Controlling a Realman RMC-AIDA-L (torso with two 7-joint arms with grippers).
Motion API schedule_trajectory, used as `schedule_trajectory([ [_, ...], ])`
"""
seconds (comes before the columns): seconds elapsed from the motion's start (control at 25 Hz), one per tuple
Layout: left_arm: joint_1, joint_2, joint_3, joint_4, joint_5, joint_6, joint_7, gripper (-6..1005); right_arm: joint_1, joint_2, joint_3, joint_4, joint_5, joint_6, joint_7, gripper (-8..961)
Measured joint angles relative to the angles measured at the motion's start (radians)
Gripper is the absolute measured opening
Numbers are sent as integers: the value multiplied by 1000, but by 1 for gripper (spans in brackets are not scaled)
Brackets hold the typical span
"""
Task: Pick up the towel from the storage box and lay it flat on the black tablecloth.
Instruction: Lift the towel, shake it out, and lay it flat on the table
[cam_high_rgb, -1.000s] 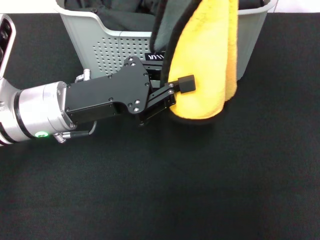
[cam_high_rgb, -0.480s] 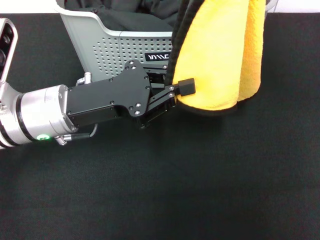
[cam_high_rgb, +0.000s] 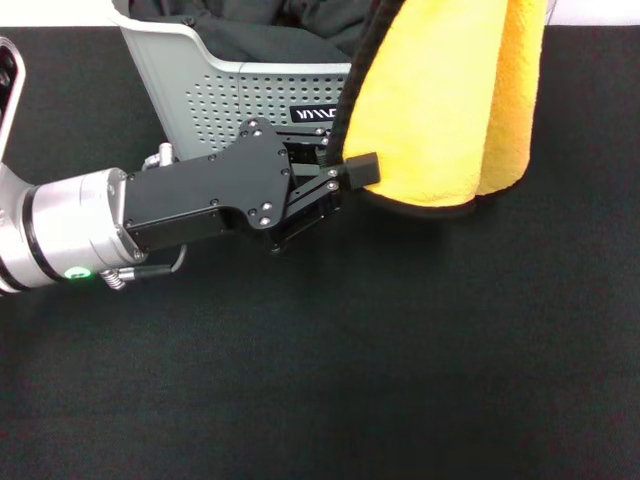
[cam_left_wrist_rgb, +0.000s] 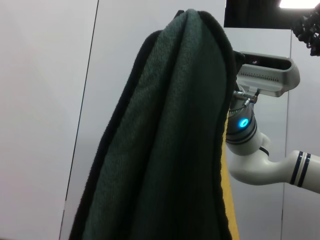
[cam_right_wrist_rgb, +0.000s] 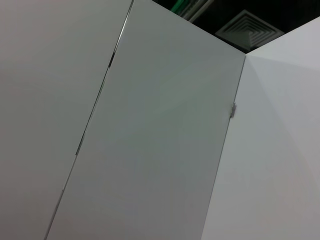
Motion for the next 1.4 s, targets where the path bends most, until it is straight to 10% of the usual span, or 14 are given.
schedule_trajectory([
  [0.88, 6, 5, -99, -53, -25, 30, 36, 10, -31, -1, 11, 102, 12, 69, 11, 84],
  [1.4, 9, 76, -169, -25, -36, 245, 28, 10, -126, -19, 14, 320, -69, 195, 41, 87],
])
